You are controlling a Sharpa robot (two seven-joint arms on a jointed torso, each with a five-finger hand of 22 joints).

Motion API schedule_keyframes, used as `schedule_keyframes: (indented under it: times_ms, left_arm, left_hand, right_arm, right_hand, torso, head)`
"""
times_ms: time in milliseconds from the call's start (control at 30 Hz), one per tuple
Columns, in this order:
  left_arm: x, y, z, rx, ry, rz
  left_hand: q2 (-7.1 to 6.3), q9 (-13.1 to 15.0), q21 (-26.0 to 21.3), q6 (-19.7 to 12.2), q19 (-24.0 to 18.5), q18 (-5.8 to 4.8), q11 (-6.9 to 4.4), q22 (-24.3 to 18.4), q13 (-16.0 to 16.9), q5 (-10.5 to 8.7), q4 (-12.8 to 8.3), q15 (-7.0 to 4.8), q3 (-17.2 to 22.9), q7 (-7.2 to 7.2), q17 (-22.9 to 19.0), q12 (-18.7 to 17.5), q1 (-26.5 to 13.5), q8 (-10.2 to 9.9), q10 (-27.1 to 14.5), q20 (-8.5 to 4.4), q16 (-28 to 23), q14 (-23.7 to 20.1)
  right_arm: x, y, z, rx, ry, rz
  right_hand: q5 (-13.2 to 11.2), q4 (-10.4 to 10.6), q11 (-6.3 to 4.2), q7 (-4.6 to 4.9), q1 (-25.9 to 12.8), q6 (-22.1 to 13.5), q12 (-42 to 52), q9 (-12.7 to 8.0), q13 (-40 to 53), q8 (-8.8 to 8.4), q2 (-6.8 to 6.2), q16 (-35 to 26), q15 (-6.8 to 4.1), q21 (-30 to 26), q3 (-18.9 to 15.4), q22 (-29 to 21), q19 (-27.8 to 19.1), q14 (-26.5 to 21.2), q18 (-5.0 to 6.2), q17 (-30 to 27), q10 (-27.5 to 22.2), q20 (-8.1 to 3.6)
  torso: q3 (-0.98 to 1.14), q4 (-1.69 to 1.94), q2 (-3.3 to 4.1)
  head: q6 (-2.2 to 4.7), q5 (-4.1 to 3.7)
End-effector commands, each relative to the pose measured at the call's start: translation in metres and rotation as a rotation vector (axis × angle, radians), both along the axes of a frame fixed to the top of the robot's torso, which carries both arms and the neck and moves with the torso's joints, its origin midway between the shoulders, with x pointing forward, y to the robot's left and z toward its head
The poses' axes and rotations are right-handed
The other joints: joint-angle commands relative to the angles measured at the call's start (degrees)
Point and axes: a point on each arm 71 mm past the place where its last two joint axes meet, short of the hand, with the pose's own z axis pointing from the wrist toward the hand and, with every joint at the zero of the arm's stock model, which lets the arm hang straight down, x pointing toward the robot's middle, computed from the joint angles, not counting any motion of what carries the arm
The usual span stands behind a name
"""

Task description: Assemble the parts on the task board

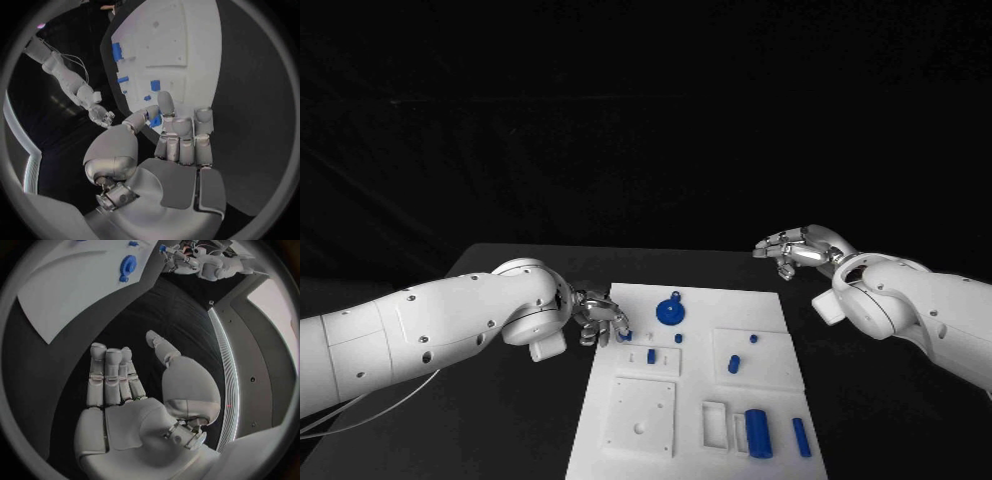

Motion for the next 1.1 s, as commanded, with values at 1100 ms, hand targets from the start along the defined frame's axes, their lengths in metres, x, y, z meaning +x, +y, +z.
schedule_keyframes:
  times_ms: [1100]
  left_arm:
    - [-0.015, -0.022, -0.010, 0.201, -0.117, -0.094]
  left_hand:
    - [1.03, 2.11, 0.91, 12.16, 1.16, 1.02, -0.92, 0.17, 0.85, 4.22, -1.06, -2.91, 0.19, -4.20, 2.12, 0.09, -2.38, 1.40, 3.29, -7.28, 1.57, 4.10]
  right_arm:
    - [0.002, 0.012, 0.008, -0.011, -0.110, 0.021]
  right_hand:
    - [-2.26, -0.03, 2.92, 1.48, 5.95, 1.25, -47.71, -3.57, -36.28, 2.49, 0.68, -34.95, 6.42, -23.57, 0.19, -9.23, -13.66, -3.89, 0.16, -19.49, 12.43, 8.20]
  torso:
    - [-0.01, 0.13, -0.27]
  head:
    - [-4.42, -0.63]
